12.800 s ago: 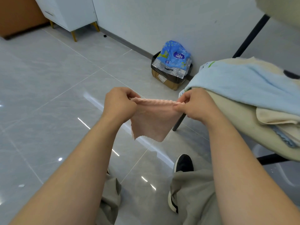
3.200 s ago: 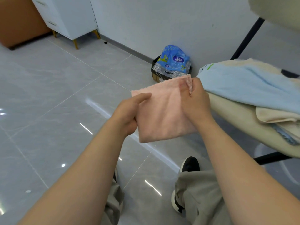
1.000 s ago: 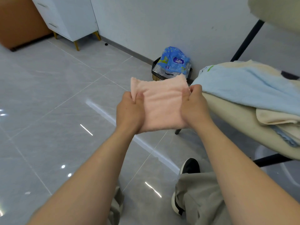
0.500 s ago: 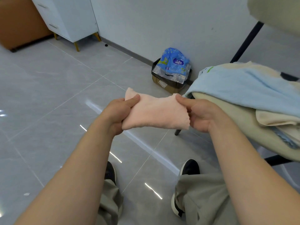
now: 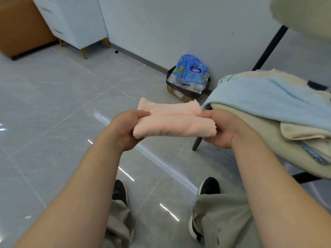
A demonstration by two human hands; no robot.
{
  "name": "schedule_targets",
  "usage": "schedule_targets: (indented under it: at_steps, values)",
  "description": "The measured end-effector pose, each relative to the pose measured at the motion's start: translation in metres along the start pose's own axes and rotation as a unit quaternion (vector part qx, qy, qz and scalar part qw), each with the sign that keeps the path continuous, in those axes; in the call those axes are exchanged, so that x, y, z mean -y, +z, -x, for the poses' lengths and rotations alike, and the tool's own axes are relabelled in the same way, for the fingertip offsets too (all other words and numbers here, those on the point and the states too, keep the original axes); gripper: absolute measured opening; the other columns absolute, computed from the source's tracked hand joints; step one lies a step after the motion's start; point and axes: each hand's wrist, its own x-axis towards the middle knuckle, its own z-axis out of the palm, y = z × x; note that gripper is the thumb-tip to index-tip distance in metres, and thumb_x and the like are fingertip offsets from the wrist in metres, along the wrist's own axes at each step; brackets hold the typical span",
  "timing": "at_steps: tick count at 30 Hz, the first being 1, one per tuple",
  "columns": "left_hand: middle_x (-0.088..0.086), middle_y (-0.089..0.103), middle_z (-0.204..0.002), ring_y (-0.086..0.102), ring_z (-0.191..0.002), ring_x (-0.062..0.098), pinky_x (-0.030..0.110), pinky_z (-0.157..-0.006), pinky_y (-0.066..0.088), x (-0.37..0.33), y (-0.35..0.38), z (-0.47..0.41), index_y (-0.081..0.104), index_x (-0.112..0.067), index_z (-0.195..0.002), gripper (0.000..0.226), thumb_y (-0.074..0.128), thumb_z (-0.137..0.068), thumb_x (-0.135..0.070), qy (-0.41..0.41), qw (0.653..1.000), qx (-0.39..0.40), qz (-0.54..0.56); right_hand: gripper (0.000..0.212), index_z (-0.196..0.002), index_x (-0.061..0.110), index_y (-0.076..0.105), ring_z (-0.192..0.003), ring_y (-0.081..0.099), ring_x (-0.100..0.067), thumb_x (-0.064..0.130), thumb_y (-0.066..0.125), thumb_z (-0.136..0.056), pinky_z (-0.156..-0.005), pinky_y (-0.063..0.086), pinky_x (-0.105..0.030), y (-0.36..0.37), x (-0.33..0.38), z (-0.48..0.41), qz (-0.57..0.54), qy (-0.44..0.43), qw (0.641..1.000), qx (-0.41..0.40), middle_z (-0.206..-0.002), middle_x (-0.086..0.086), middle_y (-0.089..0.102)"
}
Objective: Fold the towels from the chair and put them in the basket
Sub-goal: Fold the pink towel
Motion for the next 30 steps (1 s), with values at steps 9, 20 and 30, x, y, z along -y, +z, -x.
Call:
schedule_targets:
  at_steps: [9,20,30]
  values:
    - [0.006,0.072,-0.082,0.068,-0.066,0.010,0.015,-0.060,0.056,-0.009,0.000,0.012,0.064,-0.001,-0.108,0.032,0.038,-0.093,0.009,0.070,0.979,0.116,0.152,0.047,-0.127,0.021,0.067,-0.078,0.062,-0.008,0.004,0.059,-0.084,-0.056,0.049,-0.017,-0.005,0.008,0.009,-0.108,-0.094,0.976,0.166,-0.115,-0.001,0.067]
    - [0.001,0.070,-0.071,0.068,-0.060,0.008,0.015,-0.052,0.054,-0.013,0.002,0.020,0.069,-0.009,-0.093,0.038,0.034,-0.098,0.003,0.105,0.945,0.177,0.256,0.046,-0.102,0.020,0.076,-0.080,0.071,-0.015,0.008,0.081,-0.057,-0.063,0.056,-0.025,-0.001,0.009,0.018,-0.163,-0.153,0.958,0.180,-0.101,-0.005,0.073]
    - [0.011,0.067,-0.075,0.069,-0.062,0.021,0.026,-0.053,0.058,-0.011,0.004,0.015,0.054,-0.009,-0.079,0.024,0.034,-0.091,-0.002,0.099,0.923,0.170,0.331,0.014,-0.075,0.014,0.069,-0.073,0.071,-0.017,0.005,0.066,-0.066,-0.063,0.058,-0.026,0.007,0.009,0.024,-0.156,-0.166,0.955,0.191,-0.082,-0.003,0.071]
